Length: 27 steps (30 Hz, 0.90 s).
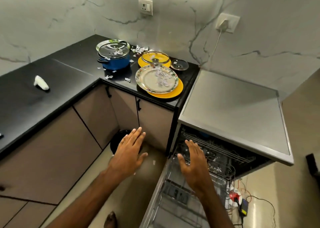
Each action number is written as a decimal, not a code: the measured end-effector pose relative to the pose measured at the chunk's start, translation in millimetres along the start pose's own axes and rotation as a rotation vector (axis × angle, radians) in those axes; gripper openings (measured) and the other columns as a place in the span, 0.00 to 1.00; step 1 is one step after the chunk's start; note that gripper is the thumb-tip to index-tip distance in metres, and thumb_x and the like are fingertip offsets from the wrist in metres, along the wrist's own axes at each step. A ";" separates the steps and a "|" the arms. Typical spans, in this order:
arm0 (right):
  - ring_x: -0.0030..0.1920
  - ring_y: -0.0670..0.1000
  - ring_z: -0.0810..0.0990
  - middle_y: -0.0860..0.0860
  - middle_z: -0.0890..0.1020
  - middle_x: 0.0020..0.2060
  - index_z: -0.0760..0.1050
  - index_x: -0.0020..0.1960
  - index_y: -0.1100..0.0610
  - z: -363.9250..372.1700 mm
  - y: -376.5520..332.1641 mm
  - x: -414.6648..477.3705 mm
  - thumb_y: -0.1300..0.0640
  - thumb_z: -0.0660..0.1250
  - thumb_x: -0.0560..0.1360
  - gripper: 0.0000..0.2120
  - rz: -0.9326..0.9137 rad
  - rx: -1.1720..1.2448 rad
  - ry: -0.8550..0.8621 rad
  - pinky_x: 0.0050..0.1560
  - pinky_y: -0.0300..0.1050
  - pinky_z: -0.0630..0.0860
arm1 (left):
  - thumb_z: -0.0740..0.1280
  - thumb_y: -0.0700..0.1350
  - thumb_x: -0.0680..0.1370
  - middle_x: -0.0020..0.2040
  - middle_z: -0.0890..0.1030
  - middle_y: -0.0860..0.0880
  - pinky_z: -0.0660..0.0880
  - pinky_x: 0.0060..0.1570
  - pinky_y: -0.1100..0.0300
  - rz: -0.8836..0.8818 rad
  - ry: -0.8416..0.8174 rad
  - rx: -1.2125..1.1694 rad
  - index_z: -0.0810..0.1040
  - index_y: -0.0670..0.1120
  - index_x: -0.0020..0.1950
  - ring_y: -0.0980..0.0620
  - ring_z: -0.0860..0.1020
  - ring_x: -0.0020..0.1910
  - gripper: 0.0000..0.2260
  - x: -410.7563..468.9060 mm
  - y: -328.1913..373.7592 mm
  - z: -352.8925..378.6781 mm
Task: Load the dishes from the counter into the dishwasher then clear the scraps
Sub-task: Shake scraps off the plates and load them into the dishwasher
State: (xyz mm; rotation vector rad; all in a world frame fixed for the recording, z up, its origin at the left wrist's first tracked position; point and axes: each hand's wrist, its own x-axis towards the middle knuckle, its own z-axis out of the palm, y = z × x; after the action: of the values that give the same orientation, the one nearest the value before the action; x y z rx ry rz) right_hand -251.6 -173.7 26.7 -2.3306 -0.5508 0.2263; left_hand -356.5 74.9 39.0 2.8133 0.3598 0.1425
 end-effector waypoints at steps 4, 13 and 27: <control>0.83 0.52 0.56 0.50 0.63 0.82 0.60 0.82 0.49 28.9 -40.4 13.5 0.46 0.66 0.83 0.31 0.041 0.006 0.046 0.82 0.59 0.57 | 0.66 0.57 0.80 0.83 0.49 0.51 0.48 0.80 0.51 0.080 -0.024 -0.049 0.54 0.49 0.83 0.52 0.45 0.82 0.35 4.3 -39.1 -12.9; 0.82 0.50 0.58 0.48 0.63 0.81 0.60 0.82 0.48 93.8 -115.2 36.9 0.44 0.66 0.82 0.32 0.156 0.038 0.120 0.81 0.56 0.59 | 0.63 0.57 0.82 0.83 0.45 0.51 0.38 0.77 0.56 0.201 -0.104 -0.088 0.50 0.50 0.83 0.53 0.41 0.81 0.35 30.5 -119.2 -48.3; 0.78 0.47 0.65 0.44 0.69 0.77 0.65 0.80 0.46 99.5 -135.5 114.4 0.43 0.66 0.82 0.28 0.153 0.040 0.100 0.77 0.49 0.64 | 0.66 0.56 0.81 0.82 0.57 0.53 0.57 0.76 0.57 0.114 -0.264 -0.355 0.57 0.53 0.82 0.53 0.56 0.80 0.32 118.3 -132.0 -57.9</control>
State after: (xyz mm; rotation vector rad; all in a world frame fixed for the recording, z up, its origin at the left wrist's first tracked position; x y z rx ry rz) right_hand -224.2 26.8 47.2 -2.3331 -0.3163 0.1891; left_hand -280.8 244.0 60.5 2.4584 0.0994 -0.1284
